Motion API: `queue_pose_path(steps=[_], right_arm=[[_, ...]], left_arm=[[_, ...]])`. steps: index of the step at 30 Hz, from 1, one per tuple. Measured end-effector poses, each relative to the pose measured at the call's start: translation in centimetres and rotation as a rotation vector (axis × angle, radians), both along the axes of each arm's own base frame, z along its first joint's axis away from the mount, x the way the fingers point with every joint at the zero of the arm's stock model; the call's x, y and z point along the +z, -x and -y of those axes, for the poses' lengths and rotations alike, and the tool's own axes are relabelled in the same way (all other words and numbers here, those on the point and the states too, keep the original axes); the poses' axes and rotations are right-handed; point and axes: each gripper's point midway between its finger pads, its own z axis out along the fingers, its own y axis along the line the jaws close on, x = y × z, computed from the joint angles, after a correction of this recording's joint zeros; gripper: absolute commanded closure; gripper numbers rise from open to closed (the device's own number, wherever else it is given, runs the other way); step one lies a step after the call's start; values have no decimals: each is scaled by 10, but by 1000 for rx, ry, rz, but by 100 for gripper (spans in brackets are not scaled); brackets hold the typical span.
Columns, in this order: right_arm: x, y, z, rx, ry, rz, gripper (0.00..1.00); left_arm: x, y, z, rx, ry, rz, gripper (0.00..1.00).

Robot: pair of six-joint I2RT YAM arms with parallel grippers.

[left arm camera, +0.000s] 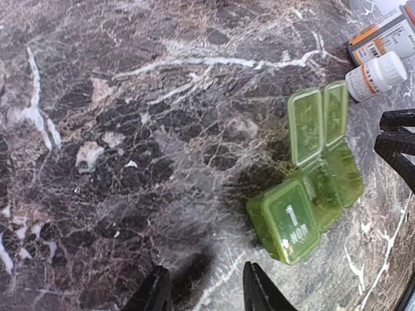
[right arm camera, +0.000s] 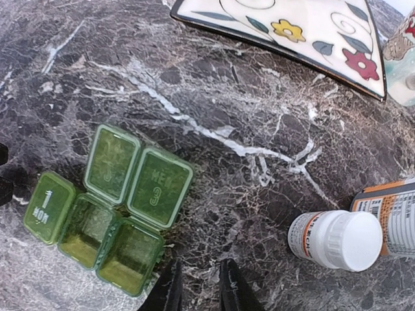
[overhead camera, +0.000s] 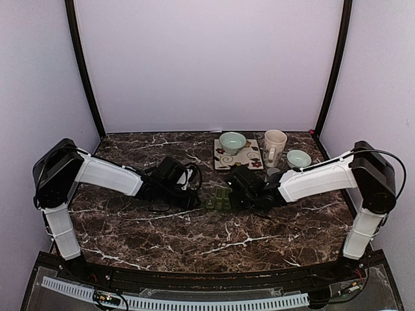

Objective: Sort the pills into containers
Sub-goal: Adjust the pill container at the center of the board.

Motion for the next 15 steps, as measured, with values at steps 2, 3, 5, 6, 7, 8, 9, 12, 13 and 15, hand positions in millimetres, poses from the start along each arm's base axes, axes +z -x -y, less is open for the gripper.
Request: queue_pose_path(steps=[2,3,5,6,7,8,9,12,13,15], right_arm=[[-5,0,1,-2,10,-7,79],[-8,1,1,-2,15,-11,80],[-14,1,2,-2,27,-20,80],[-16,1,2,-2,32,-23,81],[-19,2,2,-2,37,-27,81],[-22,2,3,-2,42,-30,81],[-24,2,2,-1,45,-34,81],[-30,3,2,3,49,-43,82],[-31,3,1,5,45,-46,83],[-31,4,-1,10,39,-52,83]], left_arm=[[-6,-1,1,1,-7,-8,61],[-8,-2,1,2,-10,-11,61],[-9,-5,3,4,-8,-10,61],[-8,-6,3,6,-6,-9,61],[-8,-7,4,5,-2,-8,61],[-7,-8,5,4,1,-6,61],[-6,-9,5,4,4,-7,61],[-6,-11,7,1,12,-8,61],[-6,-11,9,-3,16,-11,61],[-7,-11,11,-8,20,-17,61]])
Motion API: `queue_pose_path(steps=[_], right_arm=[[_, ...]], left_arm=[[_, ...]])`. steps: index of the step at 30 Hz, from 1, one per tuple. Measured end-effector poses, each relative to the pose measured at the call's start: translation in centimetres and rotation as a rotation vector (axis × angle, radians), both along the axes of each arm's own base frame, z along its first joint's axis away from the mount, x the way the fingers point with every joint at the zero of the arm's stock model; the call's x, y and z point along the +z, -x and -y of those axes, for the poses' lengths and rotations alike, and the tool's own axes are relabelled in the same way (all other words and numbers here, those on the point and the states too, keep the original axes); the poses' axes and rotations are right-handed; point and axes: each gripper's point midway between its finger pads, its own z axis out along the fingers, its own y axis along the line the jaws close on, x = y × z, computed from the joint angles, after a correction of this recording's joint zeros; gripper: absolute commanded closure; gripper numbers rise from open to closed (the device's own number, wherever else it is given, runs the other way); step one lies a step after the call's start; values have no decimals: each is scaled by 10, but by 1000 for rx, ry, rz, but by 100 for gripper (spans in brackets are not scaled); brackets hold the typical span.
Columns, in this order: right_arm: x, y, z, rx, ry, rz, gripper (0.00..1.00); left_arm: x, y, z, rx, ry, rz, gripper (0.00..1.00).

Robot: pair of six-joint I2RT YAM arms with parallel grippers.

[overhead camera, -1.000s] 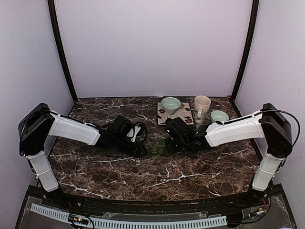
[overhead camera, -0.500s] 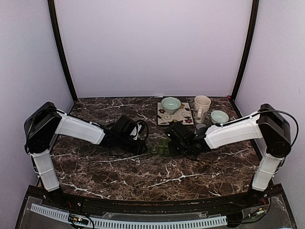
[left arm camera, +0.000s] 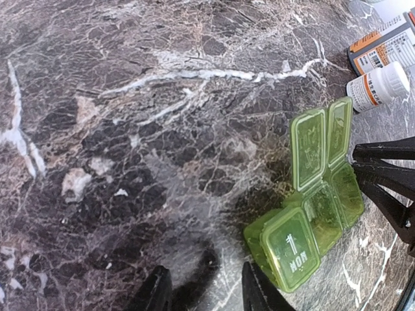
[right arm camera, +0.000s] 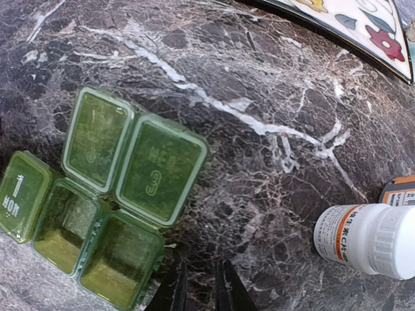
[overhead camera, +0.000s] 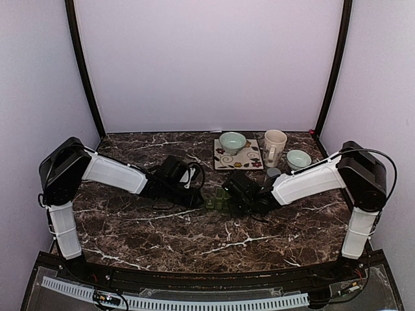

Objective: Sort the pills into containers
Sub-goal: Adjust the pill container at the center of the board.

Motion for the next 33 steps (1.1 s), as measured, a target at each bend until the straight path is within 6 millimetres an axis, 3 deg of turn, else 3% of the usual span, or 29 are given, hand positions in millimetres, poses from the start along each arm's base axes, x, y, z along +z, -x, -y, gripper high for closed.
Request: queue_pose_path(steps=[8,33], right_arm=[[0,2,-8,8,-38,-12,83],[-7,26,-24,39,-48,-37,85]], left_arm=[[-1,2,7,-23,23,-17,61],[3,-10,4,-18,1,17,61]])
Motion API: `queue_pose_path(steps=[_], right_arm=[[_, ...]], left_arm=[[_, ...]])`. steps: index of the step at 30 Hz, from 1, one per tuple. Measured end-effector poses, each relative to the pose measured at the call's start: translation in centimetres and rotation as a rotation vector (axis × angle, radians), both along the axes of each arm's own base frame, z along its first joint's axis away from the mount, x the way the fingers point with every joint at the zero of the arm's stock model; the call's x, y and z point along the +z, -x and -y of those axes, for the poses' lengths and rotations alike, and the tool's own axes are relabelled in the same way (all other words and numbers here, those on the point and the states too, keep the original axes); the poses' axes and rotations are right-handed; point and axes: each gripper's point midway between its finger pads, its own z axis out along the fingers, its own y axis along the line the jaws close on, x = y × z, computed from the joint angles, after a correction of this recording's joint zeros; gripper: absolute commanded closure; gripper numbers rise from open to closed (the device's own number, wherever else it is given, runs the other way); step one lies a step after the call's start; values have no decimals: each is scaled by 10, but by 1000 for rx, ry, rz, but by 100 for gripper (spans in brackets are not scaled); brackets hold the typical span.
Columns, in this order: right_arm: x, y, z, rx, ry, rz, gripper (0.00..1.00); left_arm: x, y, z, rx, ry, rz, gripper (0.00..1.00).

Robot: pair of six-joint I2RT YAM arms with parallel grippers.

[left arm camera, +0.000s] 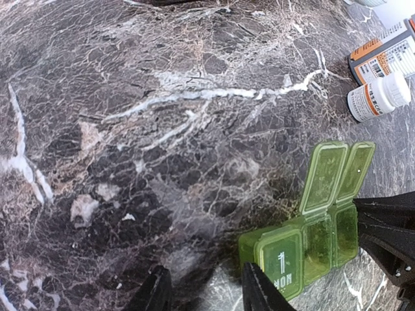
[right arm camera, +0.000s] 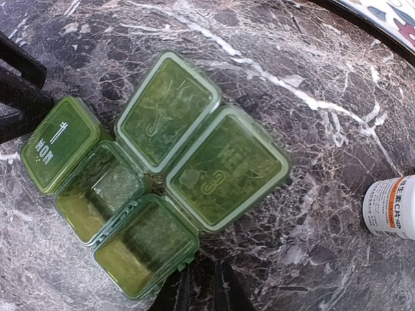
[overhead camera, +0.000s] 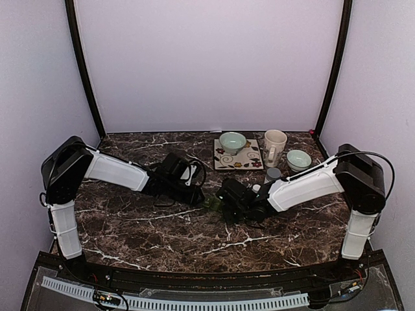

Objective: Sort the pills into containers
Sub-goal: Adjust the pill container at the center of the board.

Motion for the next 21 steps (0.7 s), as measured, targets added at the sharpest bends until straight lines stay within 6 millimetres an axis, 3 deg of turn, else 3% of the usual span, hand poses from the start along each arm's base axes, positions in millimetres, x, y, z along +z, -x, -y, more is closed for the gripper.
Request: queue_pose_path(steps=[15,21], right_arm=[[1,9,-10,19,-6,-7,84],[1,10,-10,13,-9,-11,76]], left_arm=[[1,-5,-3,7,-10,17,61],[1,-6,-3,9,-13,22,60]])
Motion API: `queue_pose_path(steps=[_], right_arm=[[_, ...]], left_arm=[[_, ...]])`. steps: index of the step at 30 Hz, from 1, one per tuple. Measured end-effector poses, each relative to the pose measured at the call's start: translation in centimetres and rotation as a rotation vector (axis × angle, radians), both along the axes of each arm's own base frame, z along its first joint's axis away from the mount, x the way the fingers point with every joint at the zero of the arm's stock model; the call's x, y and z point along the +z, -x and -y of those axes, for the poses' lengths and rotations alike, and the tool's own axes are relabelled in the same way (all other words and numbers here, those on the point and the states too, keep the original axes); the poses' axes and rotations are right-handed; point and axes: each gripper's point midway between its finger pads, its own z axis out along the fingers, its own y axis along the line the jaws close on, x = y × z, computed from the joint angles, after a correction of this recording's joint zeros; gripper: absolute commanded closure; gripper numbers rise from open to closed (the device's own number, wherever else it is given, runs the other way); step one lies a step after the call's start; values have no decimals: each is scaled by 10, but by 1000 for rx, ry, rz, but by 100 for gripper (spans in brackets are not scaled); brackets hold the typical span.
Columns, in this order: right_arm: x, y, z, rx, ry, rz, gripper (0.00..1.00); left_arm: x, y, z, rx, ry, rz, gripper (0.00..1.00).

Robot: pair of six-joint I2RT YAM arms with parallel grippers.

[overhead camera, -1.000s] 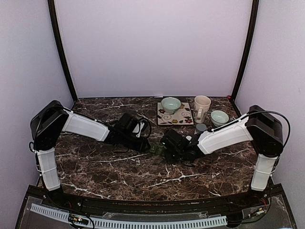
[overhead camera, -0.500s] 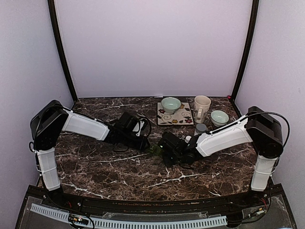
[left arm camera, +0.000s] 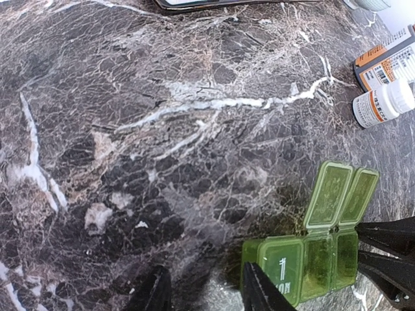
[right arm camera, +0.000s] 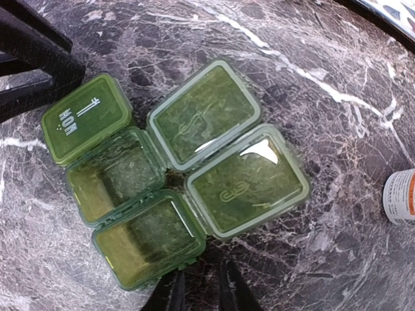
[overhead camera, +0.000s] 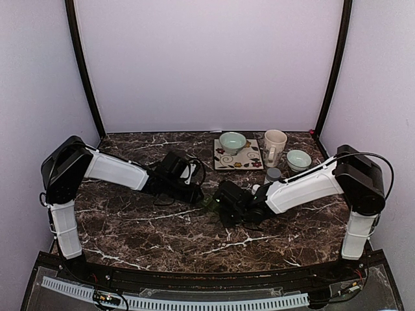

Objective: Sort the pills into containers
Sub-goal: Adjust the pill container at the center of the board.

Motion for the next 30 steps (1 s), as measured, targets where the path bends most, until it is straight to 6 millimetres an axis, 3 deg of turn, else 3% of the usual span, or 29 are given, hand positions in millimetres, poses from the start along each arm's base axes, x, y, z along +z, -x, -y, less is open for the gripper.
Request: queue_pose_path(steps=[13,19,30], right_arm=[[0,4,-2,2,-3,-1,44],[10,5,-3,3,-15,15,43],[37,6,5,-31,-40,57,42]], left_arm=[[5,-7,0,10,-4,24,55],[7,-10,-6,19,-12,26,54],[34,-16,-9,33,8,84,51]])
